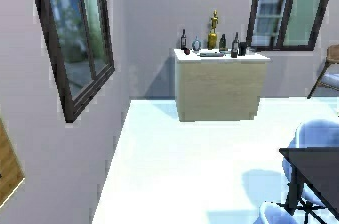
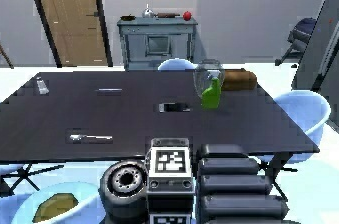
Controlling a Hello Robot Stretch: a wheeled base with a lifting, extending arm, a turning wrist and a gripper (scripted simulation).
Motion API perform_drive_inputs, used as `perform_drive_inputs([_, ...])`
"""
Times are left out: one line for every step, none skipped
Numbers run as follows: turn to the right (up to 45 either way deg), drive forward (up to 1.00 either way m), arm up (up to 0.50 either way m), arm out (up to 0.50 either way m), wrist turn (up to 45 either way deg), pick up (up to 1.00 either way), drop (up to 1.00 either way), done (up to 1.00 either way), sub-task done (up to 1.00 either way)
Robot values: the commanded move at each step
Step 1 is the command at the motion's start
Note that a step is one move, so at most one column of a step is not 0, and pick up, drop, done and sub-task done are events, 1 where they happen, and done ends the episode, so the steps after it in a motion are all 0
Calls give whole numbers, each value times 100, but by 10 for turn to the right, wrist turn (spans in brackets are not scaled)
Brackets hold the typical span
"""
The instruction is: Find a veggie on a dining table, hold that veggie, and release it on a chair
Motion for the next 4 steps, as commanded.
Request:
perform_drive_inputs([-210, 0, 0, 0, 0, 0, 0, 0, 0])
perform_drive_inputs([0, 45, 0, 0, 0, 0, 0, 0, 0])
perform_drive_inputs([450, 0, 0, 0, 0, 0, 0, 0, 0])
perform_drive_inputs([450, 0, 0, 0, 0, 0, 0, 0, 0])
